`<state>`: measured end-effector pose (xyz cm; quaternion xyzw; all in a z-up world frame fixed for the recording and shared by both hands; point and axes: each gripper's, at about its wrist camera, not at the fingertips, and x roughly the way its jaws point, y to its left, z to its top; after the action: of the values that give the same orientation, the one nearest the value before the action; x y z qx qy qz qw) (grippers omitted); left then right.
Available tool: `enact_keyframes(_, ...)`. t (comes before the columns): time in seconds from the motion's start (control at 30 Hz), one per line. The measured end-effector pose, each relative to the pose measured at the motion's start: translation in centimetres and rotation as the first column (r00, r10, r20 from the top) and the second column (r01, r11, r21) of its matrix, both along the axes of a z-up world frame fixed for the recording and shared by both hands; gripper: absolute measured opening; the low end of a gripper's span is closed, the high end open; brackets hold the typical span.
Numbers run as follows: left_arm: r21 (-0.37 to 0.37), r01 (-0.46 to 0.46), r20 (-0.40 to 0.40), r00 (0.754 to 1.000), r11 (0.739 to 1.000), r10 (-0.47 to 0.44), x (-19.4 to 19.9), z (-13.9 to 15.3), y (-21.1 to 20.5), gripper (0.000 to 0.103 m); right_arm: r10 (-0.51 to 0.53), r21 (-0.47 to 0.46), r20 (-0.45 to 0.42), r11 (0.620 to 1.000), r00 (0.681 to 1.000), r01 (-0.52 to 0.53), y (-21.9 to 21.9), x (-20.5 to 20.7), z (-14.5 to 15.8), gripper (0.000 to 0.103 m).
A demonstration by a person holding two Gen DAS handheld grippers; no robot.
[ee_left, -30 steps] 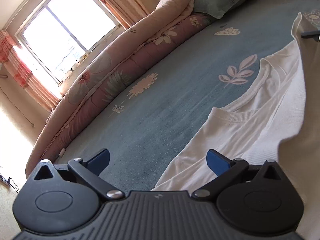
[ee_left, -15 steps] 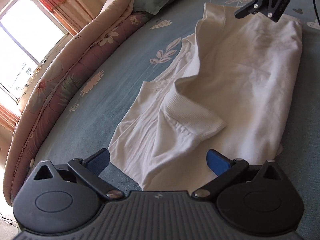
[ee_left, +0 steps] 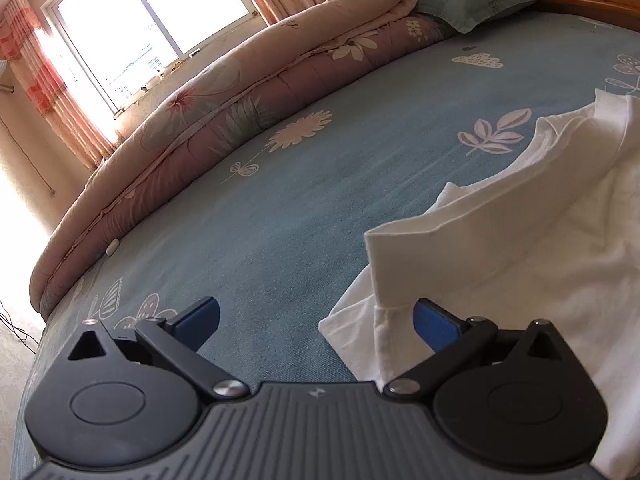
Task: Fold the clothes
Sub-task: 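Lower the hem onto the collar and open both grippers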
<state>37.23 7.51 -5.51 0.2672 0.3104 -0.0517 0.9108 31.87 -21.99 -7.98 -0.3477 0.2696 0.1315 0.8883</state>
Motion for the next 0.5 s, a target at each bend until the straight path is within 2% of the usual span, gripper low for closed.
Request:
enact_keyframes(0.13, -0.129, 0.096, -0.054, 0.993, 0.987, -0.104, -1.8, 0.5, -1.0, 0.102, 0.029, 0.113, -0.064, 0.993, 0.998, -0.022, -0.1, 0.9, -0.1, 0.103)
enact_keyframes(0.2, -0.253, 0.165, -0.114, 0.973, 0.953, -0.199, -2.3, 0.2, -2.0, 0.102, 0.049, 0.181, -0.097, 0.983, 0.994, -0.030, -0.2, 1.4, -0.1, 0.103)
enact_keyframes(0.27, -0.401, 0.191, -0.186, 0.941, 0.896, -0.283, -2.0, -0.6, -2.7, 0.102, 0.075, 0.253, -0.132, 0.967, 0.988, -0.040, -0.2, 2.2, -0.1, 0.103)
enact_keyframes(0.37, -0.520, 0.157, -0.243, 0.915, 0.840, -0.322, -0.8, -2.3, -3.4, 0.102, 0.106, 0.365, -0.215, 0.931, 0.971, -0.021, -0.5, 4.3, -0.9, 0.103)
enact_keyframes(0.43, -0.546, 0.108, -0.265, 0.918, 0.831, -0.293, 0.7, -3.6, -3.2, 0.102, 0.091, 0.423, -0.294, 0.905, 0.951, 0.044, -1.2, 6.5, -2.1, 0.103)
enact_keyframes(0.5, -0.567, 0.052, -0.284, 0.925, 0.822, -0.254, 2.4, -4.9, -2.5, 0.102, 0.084, 0.488, -0.307, 0.869, 0.948, 0.081, -2.6, 8.2, -3.1, 0.103)
